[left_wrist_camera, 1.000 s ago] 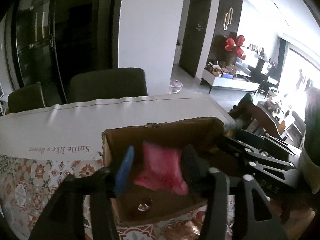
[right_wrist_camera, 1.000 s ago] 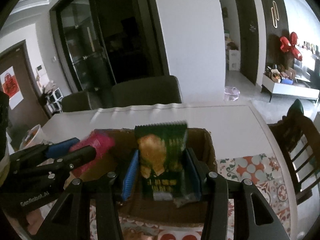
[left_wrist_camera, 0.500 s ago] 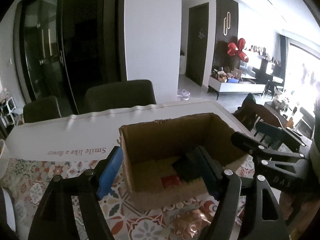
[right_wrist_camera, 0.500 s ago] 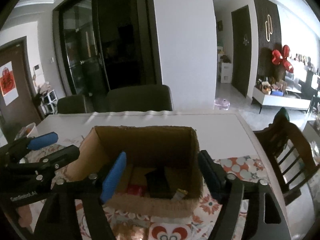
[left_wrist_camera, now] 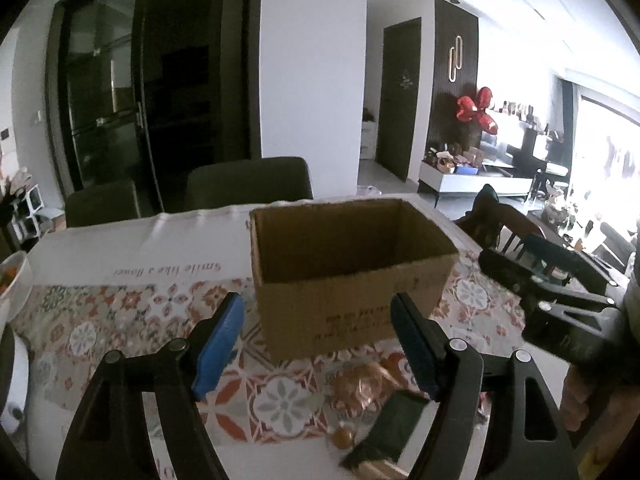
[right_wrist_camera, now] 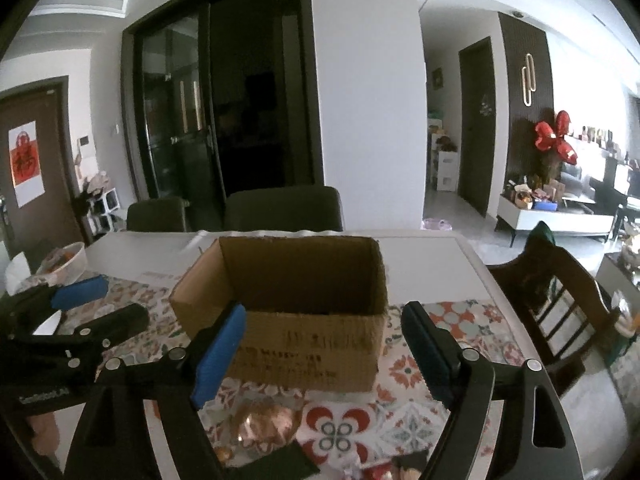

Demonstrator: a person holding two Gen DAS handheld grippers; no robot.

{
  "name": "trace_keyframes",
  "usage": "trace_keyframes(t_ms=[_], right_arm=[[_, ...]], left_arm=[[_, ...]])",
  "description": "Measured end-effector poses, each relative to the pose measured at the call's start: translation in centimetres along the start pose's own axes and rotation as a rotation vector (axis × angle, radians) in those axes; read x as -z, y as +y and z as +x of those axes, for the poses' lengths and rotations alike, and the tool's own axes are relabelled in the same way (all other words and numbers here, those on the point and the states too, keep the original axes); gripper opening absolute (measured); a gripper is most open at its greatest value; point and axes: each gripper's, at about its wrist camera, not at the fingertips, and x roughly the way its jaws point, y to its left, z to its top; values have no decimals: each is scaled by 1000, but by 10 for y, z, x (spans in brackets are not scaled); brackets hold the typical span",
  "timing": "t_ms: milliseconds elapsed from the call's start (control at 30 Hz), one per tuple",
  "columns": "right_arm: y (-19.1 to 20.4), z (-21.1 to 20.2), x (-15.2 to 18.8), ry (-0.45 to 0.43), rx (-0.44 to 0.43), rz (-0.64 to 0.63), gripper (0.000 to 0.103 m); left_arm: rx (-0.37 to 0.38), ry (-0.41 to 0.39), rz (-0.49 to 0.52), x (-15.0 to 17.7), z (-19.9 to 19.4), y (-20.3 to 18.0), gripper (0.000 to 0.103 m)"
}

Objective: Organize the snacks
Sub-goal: 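Move both tools back toward the remaining snacks on the table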

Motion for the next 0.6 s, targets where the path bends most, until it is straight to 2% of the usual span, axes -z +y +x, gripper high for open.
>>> trace_keyframes(t_ms=[167, 367, 500, 600], right_arm=[[-1, -22, 19, -13, 25, -9, 81], [-3, -38, 41, 13, 14, -16, 81], [-10, -35, 56, 80, -11, -10, 80], [-18, -35, 69, 123, -4, 6, 80]], left_arm=[[-16, 45, -15, 21, -11, -7, 75], [-16, 146, -55, 49, -13, -16, 75], [-18, 229, -93, 69, -5, -21, 75], [-35, 255, -103, 81, -5, -26, 75]])
